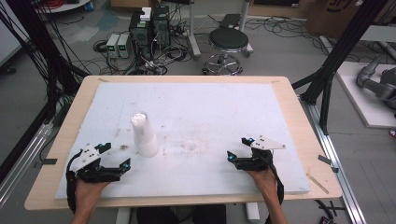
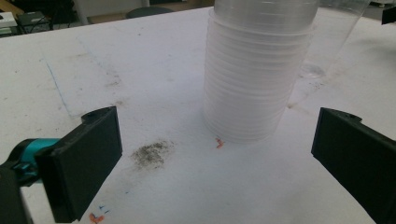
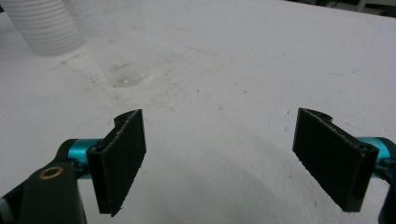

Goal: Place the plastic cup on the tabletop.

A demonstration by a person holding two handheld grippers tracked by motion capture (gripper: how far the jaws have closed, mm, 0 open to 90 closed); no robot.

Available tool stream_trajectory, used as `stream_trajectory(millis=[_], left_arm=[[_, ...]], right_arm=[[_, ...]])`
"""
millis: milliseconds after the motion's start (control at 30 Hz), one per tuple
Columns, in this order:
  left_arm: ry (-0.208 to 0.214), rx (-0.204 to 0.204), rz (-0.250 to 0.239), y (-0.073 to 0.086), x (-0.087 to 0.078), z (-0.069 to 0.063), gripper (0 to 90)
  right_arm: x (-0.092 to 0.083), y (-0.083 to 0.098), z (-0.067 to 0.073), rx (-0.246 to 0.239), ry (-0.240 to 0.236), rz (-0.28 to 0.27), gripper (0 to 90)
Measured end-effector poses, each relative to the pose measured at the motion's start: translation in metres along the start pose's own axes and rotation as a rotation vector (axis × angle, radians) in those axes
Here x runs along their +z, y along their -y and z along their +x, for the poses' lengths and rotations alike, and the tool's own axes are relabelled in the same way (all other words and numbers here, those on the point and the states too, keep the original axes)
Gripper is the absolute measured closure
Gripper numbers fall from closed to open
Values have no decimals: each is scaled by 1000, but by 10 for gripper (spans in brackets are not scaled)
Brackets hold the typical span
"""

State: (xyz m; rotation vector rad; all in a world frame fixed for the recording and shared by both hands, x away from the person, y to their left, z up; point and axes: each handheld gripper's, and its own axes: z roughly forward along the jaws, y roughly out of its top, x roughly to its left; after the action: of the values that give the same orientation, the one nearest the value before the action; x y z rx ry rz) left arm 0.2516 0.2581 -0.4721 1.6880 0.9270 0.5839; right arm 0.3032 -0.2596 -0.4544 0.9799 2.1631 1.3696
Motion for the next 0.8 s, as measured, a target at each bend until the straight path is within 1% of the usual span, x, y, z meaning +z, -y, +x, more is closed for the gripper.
stream_trajectory(millis=[100,267,300,400,433,567,600,733,800], left_arm=[[5,-2,-5,0,-1,0,18],[14,-11,-32,1,-3,1,18],[15,-11,-36,2,-3,1,18],[17,2,-48,2,-4,0,18],[18,6,-49,2,-4,0,18],[15,15,-56,3,-5,-1,18],[15,14,-60,3,-6,-1,18],[21,11,-56,2,-5,-1,18],[23,10,-48,2,-4,0,18]], right_arm=[[-2,1,0,3,-3,-19,174],[-2,1,-2,9,-13,-26,174],[-2,1,-2,20,-15,-26,175],[-3,2,-3,33,-2,-29,174],[-3,2,-3,30,0,-32,174],[-4,2,-3,23,-5,-38,174],[-4,2,-3,28,-5,-41,175],[-6,3,-3,37,-8,-51,175],[-5,3,-4,30,-8,-57,174]])
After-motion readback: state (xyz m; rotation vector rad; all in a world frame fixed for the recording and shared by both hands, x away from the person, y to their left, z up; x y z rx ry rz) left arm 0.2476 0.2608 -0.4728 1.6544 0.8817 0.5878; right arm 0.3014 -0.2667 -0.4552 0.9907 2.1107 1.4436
